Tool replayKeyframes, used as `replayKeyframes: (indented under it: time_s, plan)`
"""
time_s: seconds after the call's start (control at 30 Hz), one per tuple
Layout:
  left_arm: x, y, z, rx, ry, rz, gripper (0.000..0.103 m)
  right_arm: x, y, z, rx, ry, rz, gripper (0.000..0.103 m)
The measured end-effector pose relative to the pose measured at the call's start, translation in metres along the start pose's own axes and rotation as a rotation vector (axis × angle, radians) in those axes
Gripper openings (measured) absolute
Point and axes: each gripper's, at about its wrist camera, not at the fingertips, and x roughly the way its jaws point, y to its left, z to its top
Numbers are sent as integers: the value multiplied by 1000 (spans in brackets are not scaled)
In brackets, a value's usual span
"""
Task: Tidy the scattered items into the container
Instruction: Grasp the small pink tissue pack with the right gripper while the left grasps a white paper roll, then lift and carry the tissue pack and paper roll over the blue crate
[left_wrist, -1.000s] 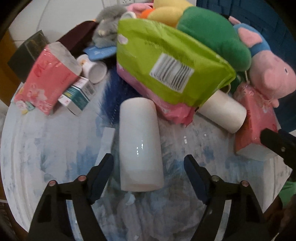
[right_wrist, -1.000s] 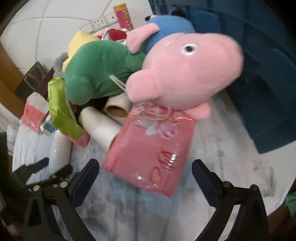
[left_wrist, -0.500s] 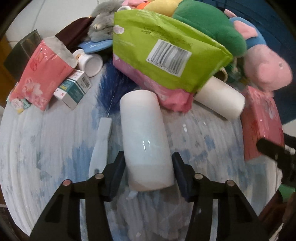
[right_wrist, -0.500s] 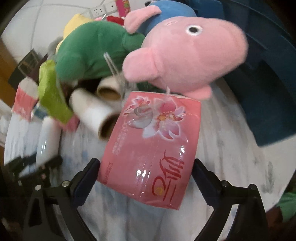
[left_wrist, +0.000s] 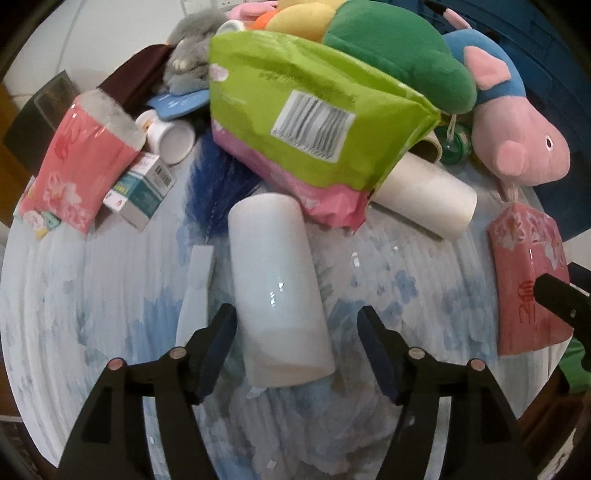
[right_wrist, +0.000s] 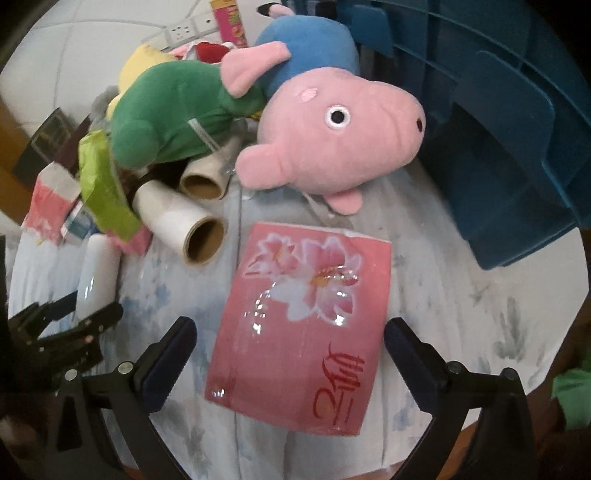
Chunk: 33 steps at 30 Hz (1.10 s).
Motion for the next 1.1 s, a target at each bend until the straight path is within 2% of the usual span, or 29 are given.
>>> replayKeyframes:
  time_s: [0.13, 0.2, 0.27, 0.3, 0.47, 0.67, 0.77, 0.93, 1.1]
  plan:
    - [0, -2, -1, 14, -21, 9, 66, 13, -1, 4, 23, 23, -28, 103]
    - [0, 0, -2, 17, -29, 13, 52, 23, -3, 5, 32, 48, -32, 103]
    - [-2, 4, -3, 13, -28, -3, 52, 30, -3, 2, 37, 60, -10, 102]
    - [-4, 5, -4, 10, -32, -12, 51, 31, -2, 1, 34, 58, -9, 99]
    - [-28, 13, -2, 9, -91, -27, 50, 15, 14, 2, -1, 23, 10, 96]
    - [-56, 22, 1, 9, -162, -45, 45, -29, 48, 14, -74, -74, 70, 96]
    - [-73, 29, 2, 10, -198, -45, 44, -44, 55, 8, -99, -125, 85, 96]
    - [-101, 40, 3, 11, -258, -47, 44, -84, 69, 6, -128, -205, 85, 96]
    - [-129, 50, 5, 13, -318, -48, 44, -99, 83, 3, -152, -252, 80, 96]
